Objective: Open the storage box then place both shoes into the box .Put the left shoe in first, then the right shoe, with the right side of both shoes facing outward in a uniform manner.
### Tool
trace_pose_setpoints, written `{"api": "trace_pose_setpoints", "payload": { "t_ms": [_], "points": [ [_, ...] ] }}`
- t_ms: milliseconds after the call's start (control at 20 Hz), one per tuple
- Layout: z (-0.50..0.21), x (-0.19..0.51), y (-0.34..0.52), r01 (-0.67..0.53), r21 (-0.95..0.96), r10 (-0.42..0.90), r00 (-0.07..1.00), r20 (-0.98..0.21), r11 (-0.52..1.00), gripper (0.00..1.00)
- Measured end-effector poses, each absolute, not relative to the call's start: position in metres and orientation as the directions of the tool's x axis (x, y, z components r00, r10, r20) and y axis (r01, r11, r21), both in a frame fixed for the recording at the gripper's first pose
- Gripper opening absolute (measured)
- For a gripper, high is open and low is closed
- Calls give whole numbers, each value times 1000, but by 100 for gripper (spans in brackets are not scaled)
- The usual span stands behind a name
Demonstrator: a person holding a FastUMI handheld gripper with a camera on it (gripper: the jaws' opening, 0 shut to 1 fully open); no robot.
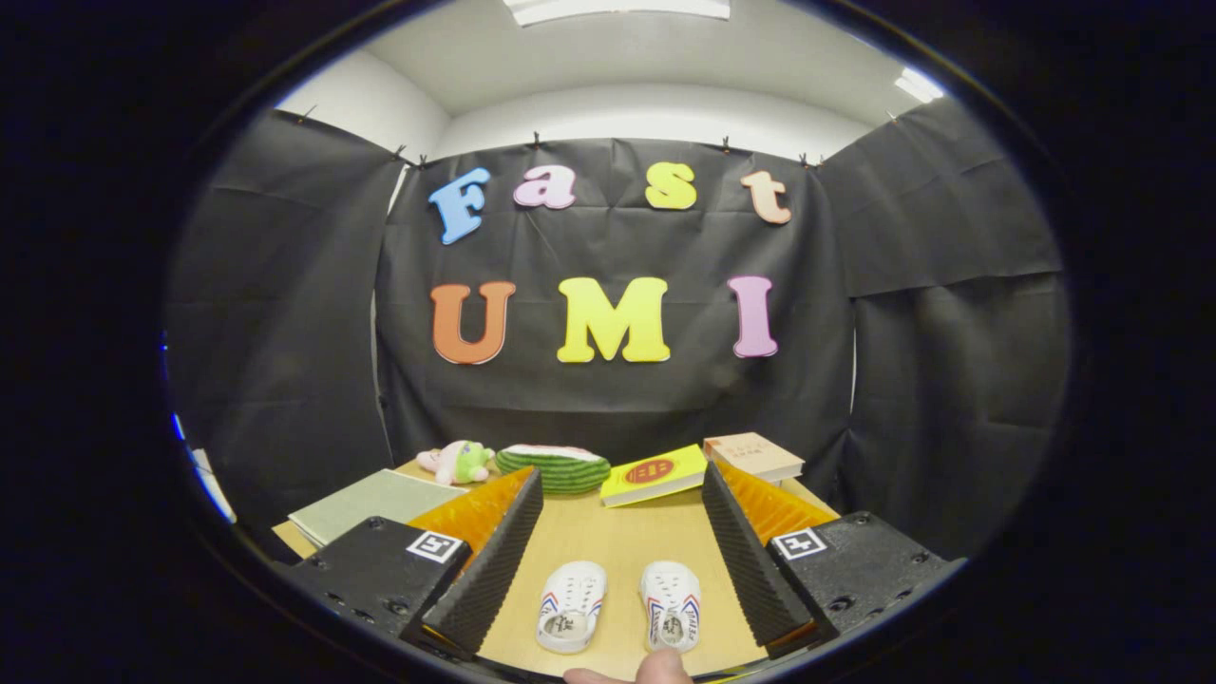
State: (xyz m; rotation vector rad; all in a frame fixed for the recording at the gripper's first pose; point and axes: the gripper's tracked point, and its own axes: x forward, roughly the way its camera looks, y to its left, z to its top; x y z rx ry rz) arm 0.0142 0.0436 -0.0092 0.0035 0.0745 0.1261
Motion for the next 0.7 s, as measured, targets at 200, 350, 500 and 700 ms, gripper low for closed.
{"api": "trace_pose_setpoints", "payload": {
  "t_ms": [200, 350, 500, 700],
  "points": [
    [-12, 18, 54, -170, 14, 171, 982, -84, 985, 100],
    [-12, 23, 65, -211, 25, 213, 973, -94, 977, 100],
    [-12, 28, 85, -291, 47, 294, 950, -100, 956, 100],
    [-22, 41, 113, -406, 82, 414, 899, -142, 910, 100]
  ]
}}
